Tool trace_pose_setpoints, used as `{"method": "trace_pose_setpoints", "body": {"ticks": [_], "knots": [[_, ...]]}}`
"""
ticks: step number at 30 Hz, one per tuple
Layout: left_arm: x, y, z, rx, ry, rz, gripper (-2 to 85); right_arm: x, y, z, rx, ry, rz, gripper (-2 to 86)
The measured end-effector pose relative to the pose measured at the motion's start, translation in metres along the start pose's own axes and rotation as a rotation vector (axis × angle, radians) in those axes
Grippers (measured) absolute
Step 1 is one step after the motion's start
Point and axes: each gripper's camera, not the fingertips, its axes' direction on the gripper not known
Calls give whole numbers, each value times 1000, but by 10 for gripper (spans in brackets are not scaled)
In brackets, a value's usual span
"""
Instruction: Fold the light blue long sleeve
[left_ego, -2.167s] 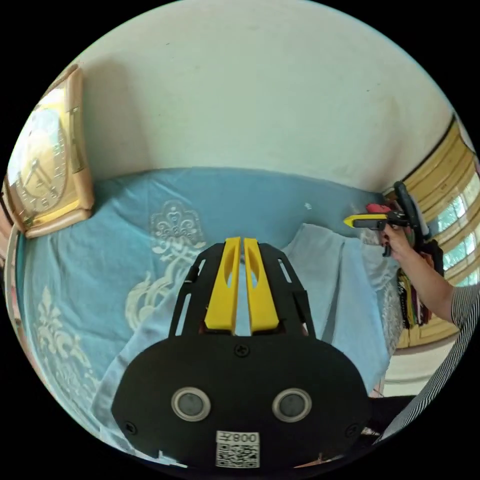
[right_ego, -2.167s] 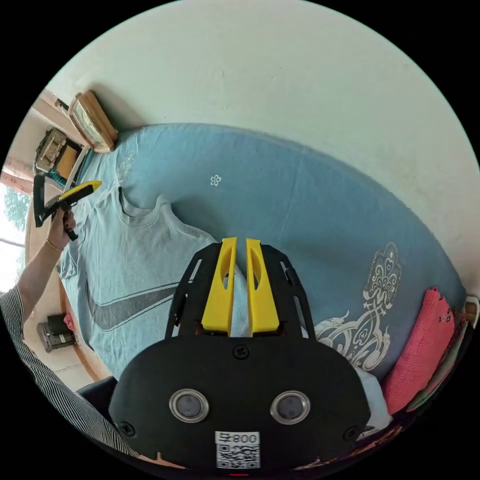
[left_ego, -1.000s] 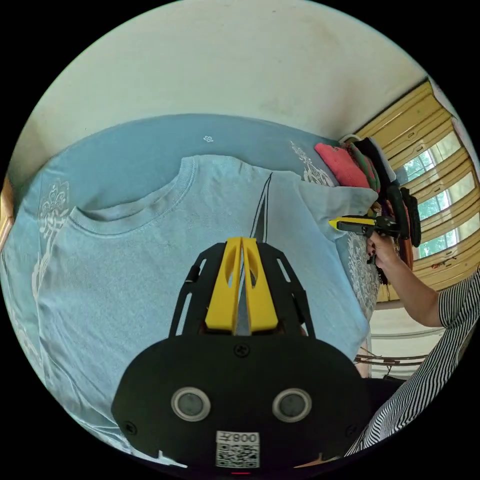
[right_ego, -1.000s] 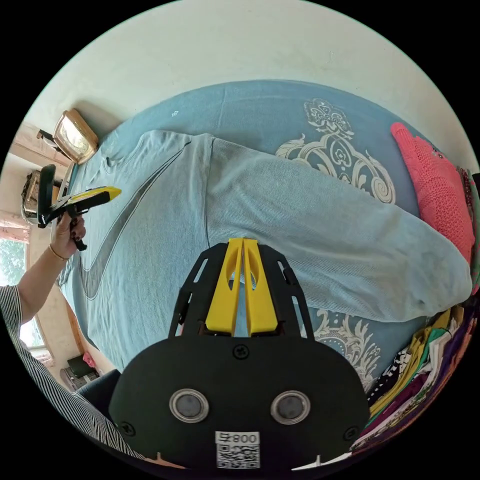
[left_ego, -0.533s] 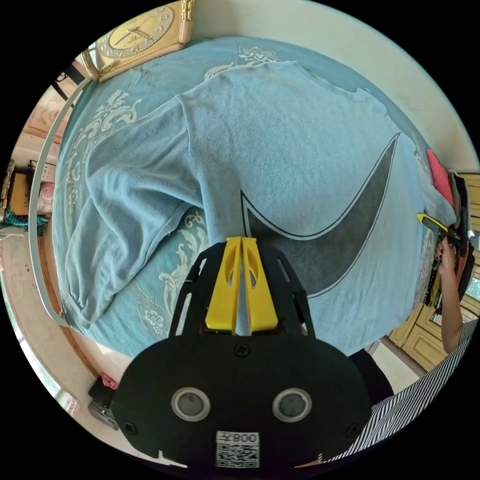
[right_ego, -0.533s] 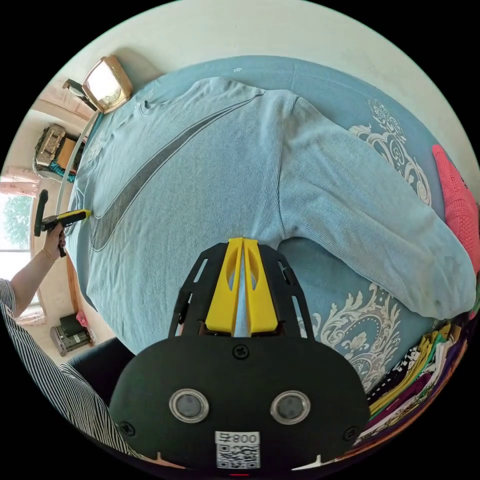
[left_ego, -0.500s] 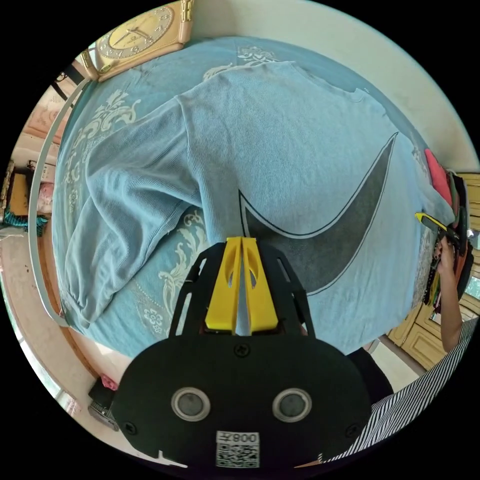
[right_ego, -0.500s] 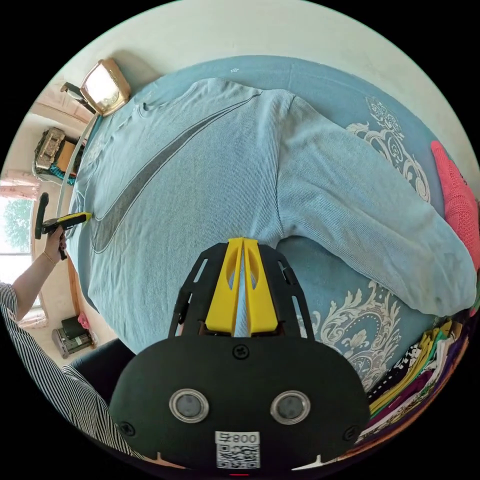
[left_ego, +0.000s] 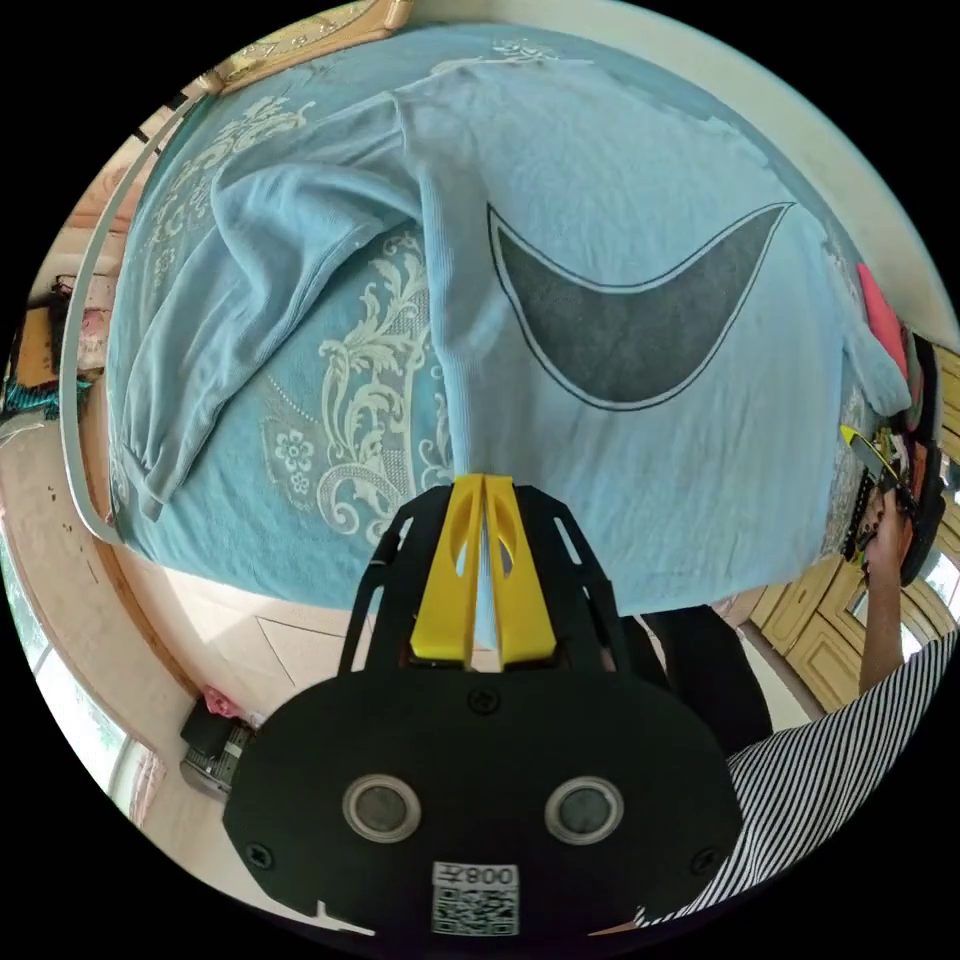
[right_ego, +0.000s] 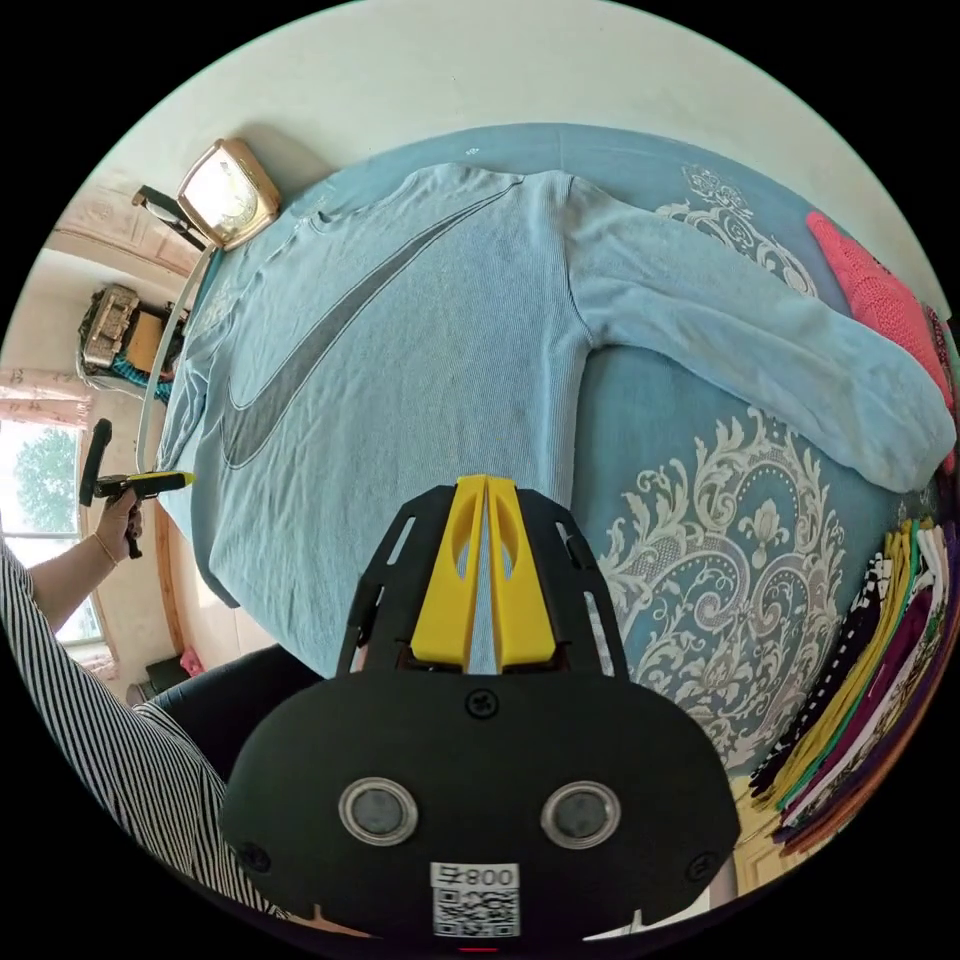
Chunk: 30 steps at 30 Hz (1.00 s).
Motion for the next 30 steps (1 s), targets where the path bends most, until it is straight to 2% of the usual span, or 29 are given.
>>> {"method": "trace_pose_setpoints", "body": {"ticks": [1, 3, 4, 6, 8, 11, 13, 18, 25, 30], "knots": [[5, 2, 13, -65, -13, -9, 0, 2, 18, 11, -53, 5, 9, 1], [11, 5, 10, -50, 22, -52, 0, 8, 41, 33, -145, 20, 28, 1], [18, 5, 3, -53, 40, -74, 0, 15, 52, 28, -75, -13, 52, 1], [38, 8, -15, 5, 36, -27, 1, 30, 60, 25, -95, -54, 98, 2], [62, 8, -31, 33, 17, 21, 1, 49, 71, 9, 1, -62, 156, 3], [115, -6, -52, 84, 90, 159, 2, 100, 90, -19, 145, 51, 324, 8], [175, -26, -65, 111, 144, 321, 4, 153, 106, -38, 265, 87, 496, 22], [323, -67, -87, 190, 218, 704, 15, 241, 139, -51, 453, 64, 768, 69], [557, -101, -139, 318, 393, 1199, 57, 297, 172, -34, 602, -12, 949, 87], [691, -94, -171, 413, 366, 1429, 71, 313, 186, -21, 674, -35, 1000, 69]]}}
